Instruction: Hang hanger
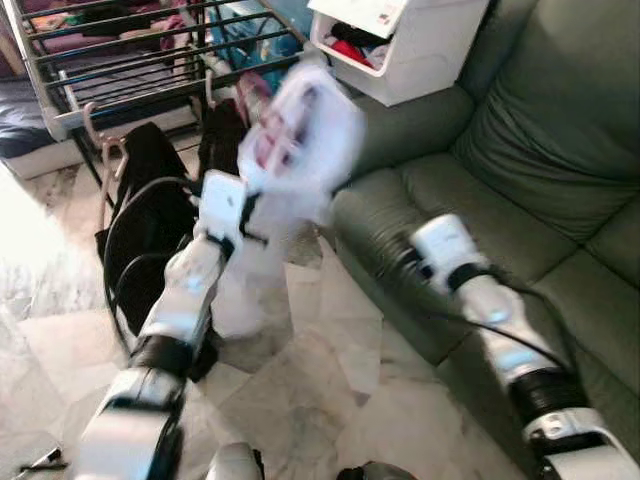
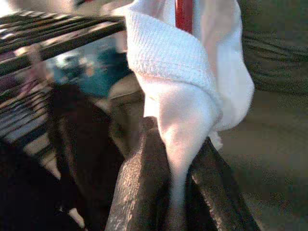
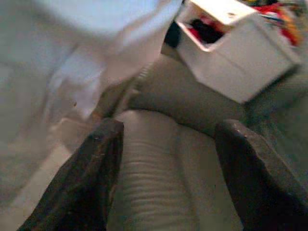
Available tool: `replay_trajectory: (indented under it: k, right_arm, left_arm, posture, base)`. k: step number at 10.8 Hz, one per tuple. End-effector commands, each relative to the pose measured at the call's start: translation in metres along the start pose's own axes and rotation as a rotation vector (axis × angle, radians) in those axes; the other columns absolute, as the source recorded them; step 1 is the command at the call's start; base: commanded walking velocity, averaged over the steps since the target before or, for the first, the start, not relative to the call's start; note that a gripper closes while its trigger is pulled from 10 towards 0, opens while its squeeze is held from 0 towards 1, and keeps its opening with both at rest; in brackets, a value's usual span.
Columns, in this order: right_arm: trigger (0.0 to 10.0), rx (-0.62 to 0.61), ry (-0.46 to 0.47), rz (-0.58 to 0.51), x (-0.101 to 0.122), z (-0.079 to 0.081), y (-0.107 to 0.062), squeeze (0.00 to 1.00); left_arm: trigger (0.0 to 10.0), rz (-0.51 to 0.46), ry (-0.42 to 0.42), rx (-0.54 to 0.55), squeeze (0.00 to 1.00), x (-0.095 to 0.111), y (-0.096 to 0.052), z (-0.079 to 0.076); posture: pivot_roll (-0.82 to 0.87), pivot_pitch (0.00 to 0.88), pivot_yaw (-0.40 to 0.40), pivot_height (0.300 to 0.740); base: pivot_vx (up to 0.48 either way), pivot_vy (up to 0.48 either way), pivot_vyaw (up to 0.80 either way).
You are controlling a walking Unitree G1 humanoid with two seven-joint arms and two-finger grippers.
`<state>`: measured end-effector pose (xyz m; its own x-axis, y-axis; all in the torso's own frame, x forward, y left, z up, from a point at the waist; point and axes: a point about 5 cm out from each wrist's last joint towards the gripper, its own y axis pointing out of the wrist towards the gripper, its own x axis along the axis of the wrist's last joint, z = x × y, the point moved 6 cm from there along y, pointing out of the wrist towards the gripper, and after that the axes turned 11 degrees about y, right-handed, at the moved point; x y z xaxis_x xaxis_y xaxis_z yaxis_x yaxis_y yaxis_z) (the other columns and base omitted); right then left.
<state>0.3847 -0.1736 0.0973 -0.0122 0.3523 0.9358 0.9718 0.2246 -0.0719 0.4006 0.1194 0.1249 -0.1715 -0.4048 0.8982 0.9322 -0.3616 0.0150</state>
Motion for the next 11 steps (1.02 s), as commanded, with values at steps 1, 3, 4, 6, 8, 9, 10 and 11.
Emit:
replay_trajectory:
  k: [1, 3, 4, 6, 8, 9, 10, 11]
  right_arm:
    - [10.0, -0.046, -0.009, -0.003, -0.002, -0.009, -0.002, 0.0]
    - [10.0, -0.106, 0.023, 0.003, -0.005, -0.022, -0.002, 0.0]
    - [10.0, -0.113, 0.018, -0.007, 0.0, -0.021, 0.004, 0.0]
    - [10.0, -0.106, 0.042, -0.012, 0.005, -0.016, 0.013, 0.0]
    - [10.0, -0.013, 0.155, 0.025, 0.0, 0.005, 0.019, 0.0]
    - [9.8, 0.167, 0.255, 0.04, 0.0, 0.044, 0.017, 0.0]
    - [10.0, 0.259, 0.266, 0.064, -0.003, 0.063, 0.012, 0.0]
    - [10.0, 0.402, 0.237, 0.079, -0.003, 0.086, 0.001, 0.0]
  left_arm:
    - [0.0, -0.112, 0.046, -0.028, 0.0, 0.026, 0.0, 0.001]
    - [0.0, -0.183, 0.078, -0.198, 0.0, 0.037, -0.019, -0.027]
    - [0.0, -0.217, 0.084, -0.26, 0.0, 0.043, -0.028, -0.042]
    - [0.0, -0.238, 0.058, -0.296, 0.0, 0.051, -0.032, -0.055]
    - [0.0, -0.253, 0.035, -0.311, 0.0, 0.058, -0.033, -0.066]
    - [0.0, -0.259, 0.023, -0.298, 0.0, 0.063, -0.029, -0.067]
    - [0.0, -0.261, 0.022, -0.296, 0.0, 0.065, -0.027, -0.067]
    - [0.0, -0.264, 0.061, -0.301, 0.0, 0.065, -0.024, -0.069]
  posture:
    - [-0.08, 0.0, -0.03, 0.74]
    - [-0.06, 0.0, -0.026, 0.74]
    - [-0.06, 0.0, -0.026, 0.74]
    - [-0.06, 0.0, -0.031, 0.74]
    - [-0.06, 0.0, -0.032, 0.74]
    - [-0.06, 0.0, -0.032, 0.74]
    - [-0.06, 0.0, -0.03, 0.74]
    - [-0.06, 0.0, -0.033, 0.74]
  base:
    - [0.0, 0.0, 0.0]
    - [0.0, 0.0, 0.0]
    - [0.0, 0.0, 0.0]
    - [0.0, 0.0, 0.0]
    - [0.0, 0.0, 0.0]
    - [0.0, 0.0, 0.0]
    - [0.0, 0.0, 0.0]
    - [0.0, 0.0, 0.0]
